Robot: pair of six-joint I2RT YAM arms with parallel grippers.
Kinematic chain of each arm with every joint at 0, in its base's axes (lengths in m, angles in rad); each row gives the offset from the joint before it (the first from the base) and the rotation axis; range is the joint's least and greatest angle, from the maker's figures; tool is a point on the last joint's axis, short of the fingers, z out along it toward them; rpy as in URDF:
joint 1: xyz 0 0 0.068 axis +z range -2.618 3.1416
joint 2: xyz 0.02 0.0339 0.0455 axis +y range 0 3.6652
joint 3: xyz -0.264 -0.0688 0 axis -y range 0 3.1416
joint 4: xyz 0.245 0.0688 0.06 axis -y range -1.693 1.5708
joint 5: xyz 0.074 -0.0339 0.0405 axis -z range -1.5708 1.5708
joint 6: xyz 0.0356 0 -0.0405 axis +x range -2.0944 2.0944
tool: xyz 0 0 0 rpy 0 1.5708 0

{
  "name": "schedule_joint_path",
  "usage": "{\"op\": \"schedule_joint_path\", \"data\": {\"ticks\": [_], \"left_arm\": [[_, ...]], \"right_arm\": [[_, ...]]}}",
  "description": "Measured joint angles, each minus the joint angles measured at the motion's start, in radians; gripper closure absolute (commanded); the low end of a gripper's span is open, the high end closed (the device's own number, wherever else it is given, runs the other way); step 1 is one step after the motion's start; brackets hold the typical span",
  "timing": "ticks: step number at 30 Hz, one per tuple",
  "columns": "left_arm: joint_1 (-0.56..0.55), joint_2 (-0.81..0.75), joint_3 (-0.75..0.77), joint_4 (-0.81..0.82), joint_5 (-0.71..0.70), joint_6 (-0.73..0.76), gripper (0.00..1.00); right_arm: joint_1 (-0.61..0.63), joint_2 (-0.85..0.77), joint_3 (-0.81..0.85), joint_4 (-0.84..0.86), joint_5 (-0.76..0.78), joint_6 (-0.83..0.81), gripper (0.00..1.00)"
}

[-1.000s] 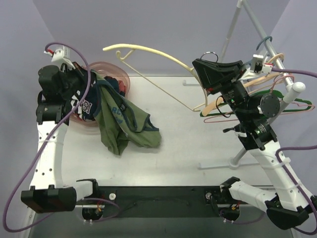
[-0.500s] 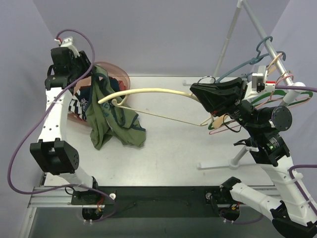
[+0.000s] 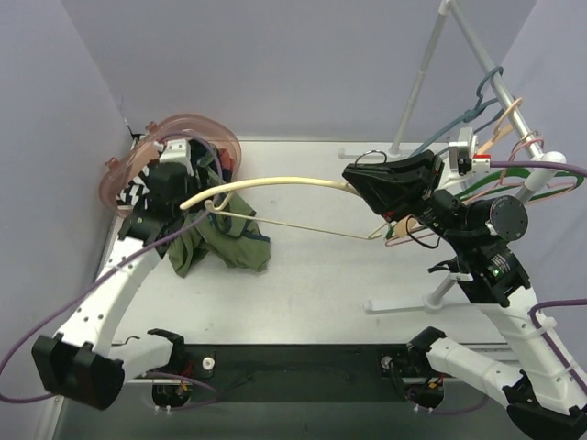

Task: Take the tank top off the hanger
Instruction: Place the tank top in the bin, then pick up the tank top from the center of the board.

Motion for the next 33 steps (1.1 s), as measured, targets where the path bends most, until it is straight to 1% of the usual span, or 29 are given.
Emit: {"op": "schedule_joint_path", "data": {"ticks": [2, 3, 6, 10, 15, 21, 25, 29, 31, 32, 33], "left_arm": [[-0.016, -0.100, -0.127, 0.068, 0.021, -0.034, 0.20], [-0.021, -0.124, -0.172, 0.085, 0.030, -0.053, 0.20], [-0.050, -0.140, -0.290, 0.131, 0.031, -0.120, 0.20], [-0.120, -0.048, -0.349, 0.163, 0.012, -0.206, 0.20], [-0.183, 0.034, -0.406, 0.266, -0.007, -0.282, 0.20], [-0.238, 0.212, -0.407, 0.288, -0.068, -0.362, 0.19], [-0.289, 0.317, -0.369, 0.253, -0.132, -0.406, 0.20], [-0.317, 0.394, -0.311, 0.208, -0.183, -0.463, 0.25], [-0.322, 0.408, -0.306, 0.191, -0.193, -0.498, 0.33], [-0.325, 0.414, -0.305, 0.179, -0.202, -0.520, 0.38], [-0.330, 0.421, -0.303, 0.165, -0.212, -0.540, 0.53]], "right_arm": [[0.009, -0.003, -0.010, 0.000, 0.000, 0.000, 1.00], [0.011, -0.005, -0.014, 0.001, 0.000, 0.001, 1.00], [0.024, -0.011, -0.029, 0.014, -0.002, 0.007, 1.00], [0.037, -0.023, -0.035, 0.034, -0.008, 0.011, 1.00], [0.049, -0.057, -0.046, 0.051, -0.008, 0.008, 1.00], [0.054, -0.099, -0.062, 0.047, 0.023, -0.025, 1.00], [0.056, -0.126, -0.087, 0.045, 0.055, -0.045, 1.00], [0.056, -0.127, -0.092, 0.050, 0.062, -0.062, 1.00], [0.056, -0.127, -0.094, 0.050, 0.065, -0.067, 1.00], [0.056, -0.127, -0.094, 0.050, 0.070, -0.068, 1.00], [0.056, -0.127, -0.094, 0.050, 0.075, -0.068, 1.00]]}}
